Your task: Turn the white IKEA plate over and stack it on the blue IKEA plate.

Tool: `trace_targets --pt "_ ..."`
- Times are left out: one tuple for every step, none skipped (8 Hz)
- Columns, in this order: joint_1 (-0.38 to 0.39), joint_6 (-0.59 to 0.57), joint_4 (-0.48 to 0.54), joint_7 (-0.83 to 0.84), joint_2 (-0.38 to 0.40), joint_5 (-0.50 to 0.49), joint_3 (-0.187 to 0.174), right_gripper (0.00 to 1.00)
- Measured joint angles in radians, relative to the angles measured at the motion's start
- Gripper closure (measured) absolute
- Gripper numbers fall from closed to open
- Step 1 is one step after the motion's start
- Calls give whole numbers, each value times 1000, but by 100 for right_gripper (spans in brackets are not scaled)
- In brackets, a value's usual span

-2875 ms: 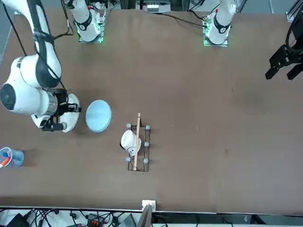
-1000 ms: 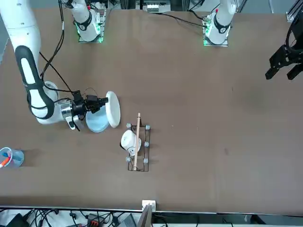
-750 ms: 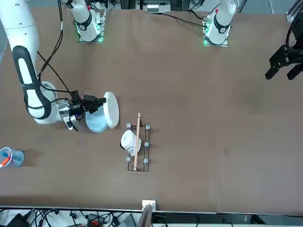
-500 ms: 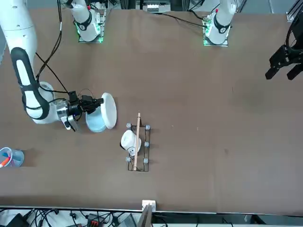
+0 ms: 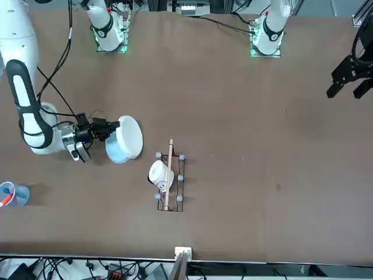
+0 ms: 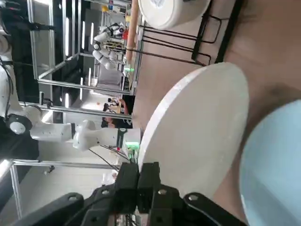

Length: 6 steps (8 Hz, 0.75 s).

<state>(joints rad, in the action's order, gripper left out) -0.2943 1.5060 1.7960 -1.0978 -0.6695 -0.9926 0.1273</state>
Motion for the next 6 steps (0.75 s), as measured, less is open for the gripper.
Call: trace_targets --pt "-17 0 -20 -1 -6 40 0 98" --pt "-37 -2 -39 -3 -16 68 1 98" --pt "-58 -9 -56 -6 -32 90 2 98" --pt "-74 -16 -66 -10 -46 104 3 98" --pt "-85 -19 -70 -14 -55 115 3 97" --pt "-90 1 -81 -14 -60 156 2 85"
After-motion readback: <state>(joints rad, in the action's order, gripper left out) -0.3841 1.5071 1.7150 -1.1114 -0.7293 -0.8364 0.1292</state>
